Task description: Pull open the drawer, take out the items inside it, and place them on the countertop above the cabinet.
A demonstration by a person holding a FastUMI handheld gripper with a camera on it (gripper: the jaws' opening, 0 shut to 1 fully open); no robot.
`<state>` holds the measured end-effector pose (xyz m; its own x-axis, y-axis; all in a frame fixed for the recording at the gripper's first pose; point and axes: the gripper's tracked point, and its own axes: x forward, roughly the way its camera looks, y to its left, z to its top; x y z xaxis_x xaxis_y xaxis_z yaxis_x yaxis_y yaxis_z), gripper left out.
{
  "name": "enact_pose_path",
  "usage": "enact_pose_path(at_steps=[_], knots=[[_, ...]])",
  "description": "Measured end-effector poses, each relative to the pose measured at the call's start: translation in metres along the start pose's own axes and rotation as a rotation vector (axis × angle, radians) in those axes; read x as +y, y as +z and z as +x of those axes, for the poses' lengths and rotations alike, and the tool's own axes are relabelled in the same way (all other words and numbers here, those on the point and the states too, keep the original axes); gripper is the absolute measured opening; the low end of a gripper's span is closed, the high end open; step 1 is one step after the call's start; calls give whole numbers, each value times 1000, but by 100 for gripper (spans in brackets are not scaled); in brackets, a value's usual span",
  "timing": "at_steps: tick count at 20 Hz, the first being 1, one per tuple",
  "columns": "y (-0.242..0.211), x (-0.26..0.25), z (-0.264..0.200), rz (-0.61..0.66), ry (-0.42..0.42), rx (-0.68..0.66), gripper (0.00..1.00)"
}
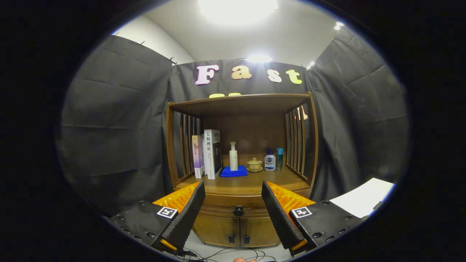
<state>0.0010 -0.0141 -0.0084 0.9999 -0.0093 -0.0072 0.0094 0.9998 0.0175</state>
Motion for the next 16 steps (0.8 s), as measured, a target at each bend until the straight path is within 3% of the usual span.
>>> enact_pose_path(at_steps=[9,16], knots=[[-19,-19,33,39,-32,50,98],[-57,-26,88,89,-42,128,98]])
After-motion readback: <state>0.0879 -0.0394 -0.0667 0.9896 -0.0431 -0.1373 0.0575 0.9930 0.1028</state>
